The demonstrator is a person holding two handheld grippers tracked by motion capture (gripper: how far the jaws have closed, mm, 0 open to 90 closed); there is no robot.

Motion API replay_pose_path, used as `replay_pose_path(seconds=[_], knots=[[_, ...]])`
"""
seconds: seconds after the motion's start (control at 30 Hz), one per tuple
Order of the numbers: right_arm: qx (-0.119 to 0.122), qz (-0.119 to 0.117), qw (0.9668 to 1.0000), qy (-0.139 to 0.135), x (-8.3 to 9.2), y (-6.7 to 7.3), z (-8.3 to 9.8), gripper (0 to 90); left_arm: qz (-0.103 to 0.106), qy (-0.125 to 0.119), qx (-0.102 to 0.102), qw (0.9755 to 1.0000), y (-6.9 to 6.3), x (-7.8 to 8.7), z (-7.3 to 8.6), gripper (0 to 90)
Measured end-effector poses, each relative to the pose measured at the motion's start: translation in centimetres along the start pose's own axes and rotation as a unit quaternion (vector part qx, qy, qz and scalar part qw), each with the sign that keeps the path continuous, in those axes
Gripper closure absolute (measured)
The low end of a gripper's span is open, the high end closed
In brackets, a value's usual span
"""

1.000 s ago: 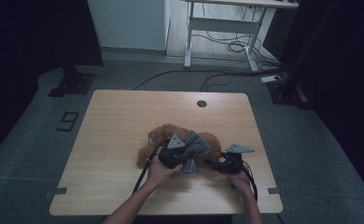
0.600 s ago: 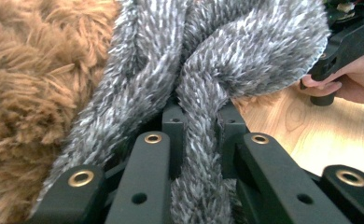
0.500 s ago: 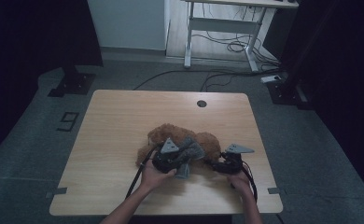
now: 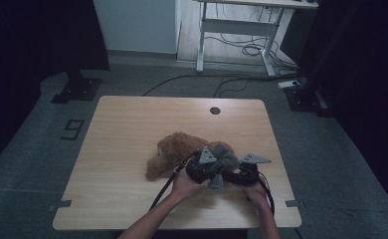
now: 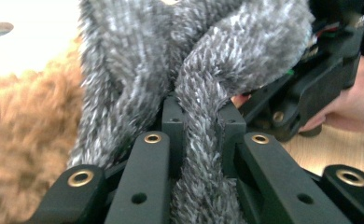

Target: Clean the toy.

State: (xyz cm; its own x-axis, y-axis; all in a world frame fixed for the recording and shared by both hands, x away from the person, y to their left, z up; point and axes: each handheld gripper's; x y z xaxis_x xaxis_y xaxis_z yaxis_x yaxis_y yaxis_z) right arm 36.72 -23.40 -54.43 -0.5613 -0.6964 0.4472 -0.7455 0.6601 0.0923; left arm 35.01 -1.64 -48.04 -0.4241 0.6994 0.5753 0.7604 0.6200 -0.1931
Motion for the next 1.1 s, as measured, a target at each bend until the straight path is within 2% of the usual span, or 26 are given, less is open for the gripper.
replay_pose_path(seconds=[0.27,0.43,0.5,0.63,0.73,0.83,0.87,0.9,0.97,1.0,1.03,1.1], knots=[[0.000,-0.001,1.0000,0.000,0.0,0.0,-0.1,38.7,0.015,0.023,0.032,0.9991,2.0,1.0,2.7,77.6],[0.002,-0.002,1.0000,0.000,0.0,0.0,0.0,38.7,0.007,0.043,0.025,0.9987,2.0,1.0,3.8,77.6],[0.002,-0.002,1.0000,0.000,0.0,0.0,0.0,38.7,0.006,0.047,0.028,0.9985,2.1,1.0,4.0,77.6],[0.001,-0.003,1.0000,0.000,0.0,0.0,-0.1,38.7,0.007,0.040,0.031,0.9987,2.1,1.7,3.8,77.6],[-0.002,-0.005,1.0000,-0.002,0.1,-0.1,-0.1,38.6,0.008,0.010,0.027,0.9995,2.0,3.1,2.9,77.6],[-0.002,-0.006,1.0000,-0.003,0.1,-0.2,-0.1,38.6,-0.010,-0.035,0.023,0.9991,2.3,5.0,1.3,77.5],[-0.001,-0.006,1.0000,-0.002,0.1,-0.1,-0.1,38.7,-0.016,-0.041,0.022,0.9988,2.5,5.3,0.8,77.5],[-0.001,-0.005,1.0000,-0.002,0.1,-0.1,-0.1,38.6,-0.032,-0.046,0.019,0.9982,2.8,5.7,0.2,77.5],[-0.001,-0.005,1.0000,-0.002,0.1,-0.1,-0.1,38.6,-0.073,-0.038,0.006,0.9966,3.2,5.9,-0.5,77.5],[-0.001,-0.005,1.0000,-0.002,0.1,-0.1,-0.1,38.6,-0.096,-0.025,0.001,0.9951,3.6,5.8,-0.7,77.5],[-0.001,-0.005,1.0000,-0.002,0.1,-0.1,-0.1,38.6,-0.101,-0.018,0.004,0.9947,4.1,5.7,-0.7,77.6],[-0.002,-0.007,1.0000,-0.004,0.1,-0.1,-0.1,38.6,-0.104,-0.017,0.021,0.9942,5.1,5.9,-0.4,77.6]])
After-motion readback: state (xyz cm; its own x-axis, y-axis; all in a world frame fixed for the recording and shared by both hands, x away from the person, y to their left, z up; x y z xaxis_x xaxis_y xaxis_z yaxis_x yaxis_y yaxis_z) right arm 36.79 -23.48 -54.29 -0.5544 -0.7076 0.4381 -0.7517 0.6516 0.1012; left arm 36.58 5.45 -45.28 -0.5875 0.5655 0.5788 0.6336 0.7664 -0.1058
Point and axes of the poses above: each handheld gripper's, and its own axes: x roughly backward along the jaws, z roughly out of its underside, y roughly to its left, and after that the axes turned 10 degrees about x, right-handed
